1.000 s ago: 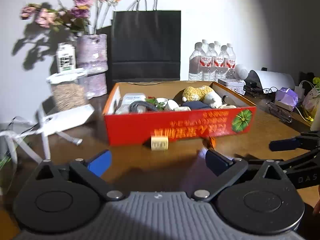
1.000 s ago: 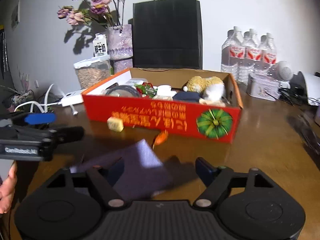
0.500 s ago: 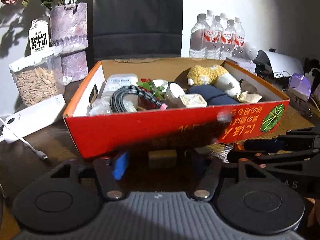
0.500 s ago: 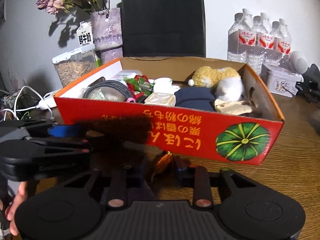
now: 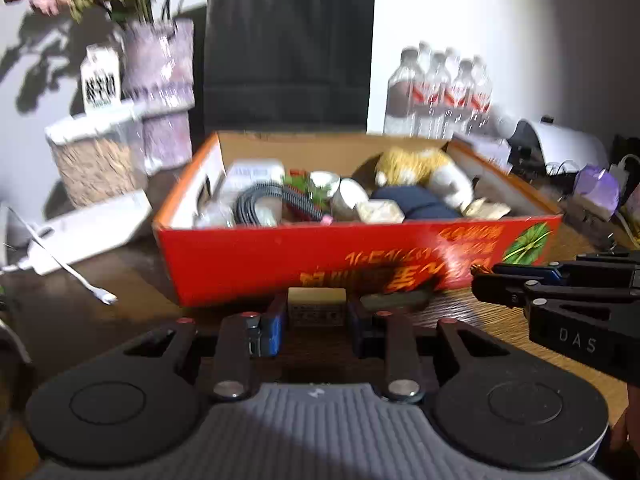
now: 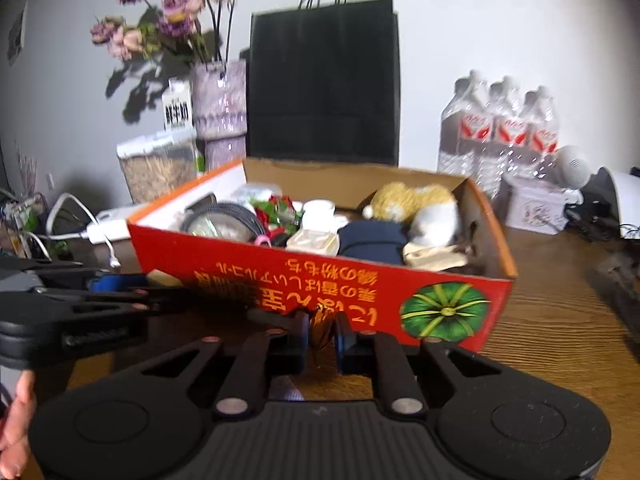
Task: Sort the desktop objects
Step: 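Carry the beige cube and orange piece with both tools over the box, then open both tools to drop the cube and orange piece into the box, then withdraw both open tools back over the cloth pouch, then grasp the blue-grey cloth pouch with the left tool while the right tool pinches it too, then lift the pouch and carry it with both tools over the box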
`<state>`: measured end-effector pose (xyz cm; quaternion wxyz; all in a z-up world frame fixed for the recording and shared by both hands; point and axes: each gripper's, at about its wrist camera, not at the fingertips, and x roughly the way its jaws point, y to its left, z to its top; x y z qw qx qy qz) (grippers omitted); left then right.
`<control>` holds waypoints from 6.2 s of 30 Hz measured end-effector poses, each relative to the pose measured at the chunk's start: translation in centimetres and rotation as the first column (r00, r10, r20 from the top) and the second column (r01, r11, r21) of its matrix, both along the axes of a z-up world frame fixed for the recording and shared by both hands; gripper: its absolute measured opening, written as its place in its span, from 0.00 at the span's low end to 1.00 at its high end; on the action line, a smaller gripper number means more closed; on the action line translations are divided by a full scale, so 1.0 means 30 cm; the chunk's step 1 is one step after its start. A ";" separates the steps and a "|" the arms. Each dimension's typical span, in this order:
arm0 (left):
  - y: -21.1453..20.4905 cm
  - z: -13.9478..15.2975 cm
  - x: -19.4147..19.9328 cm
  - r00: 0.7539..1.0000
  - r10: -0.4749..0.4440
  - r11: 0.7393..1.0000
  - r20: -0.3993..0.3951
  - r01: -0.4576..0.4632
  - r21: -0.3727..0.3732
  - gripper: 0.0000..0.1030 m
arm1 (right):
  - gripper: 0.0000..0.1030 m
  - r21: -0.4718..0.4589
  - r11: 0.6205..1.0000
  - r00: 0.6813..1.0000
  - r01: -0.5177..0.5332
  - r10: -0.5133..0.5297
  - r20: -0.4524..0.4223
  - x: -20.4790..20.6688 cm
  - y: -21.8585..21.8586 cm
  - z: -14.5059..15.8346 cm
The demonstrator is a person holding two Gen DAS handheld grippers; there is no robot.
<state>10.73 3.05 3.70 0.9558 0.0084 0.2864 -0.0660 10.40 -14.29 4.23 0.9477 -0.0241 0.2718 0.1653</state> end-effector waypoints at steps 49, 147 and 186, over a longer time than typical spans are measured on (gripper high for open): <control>0.188 0.095 0.508 0.982 -0.030 0.999 -0.185 0.021 -0.047 0.44 | 0.15 0.142 0.990 0.953 0.018 0.026 -0.303 0.770 0.010 0.074; 0.082 -0.026 -0.235 0.992 -0.054 0.989 -0.118 0.036 -0.146 1.00 | 0.83 0.025 0.990 0.977 -0.140 0.142 -0.161 -0.222 -0.080 -0.084; -0.126 0.295 -0.530 0.962 -0.241 0.963 0.125 0.253 -0.089 0.13 | 0.04 0.177 0.981 0.992 -0.074 0.054 0.117 -0.510 -0.219 0.165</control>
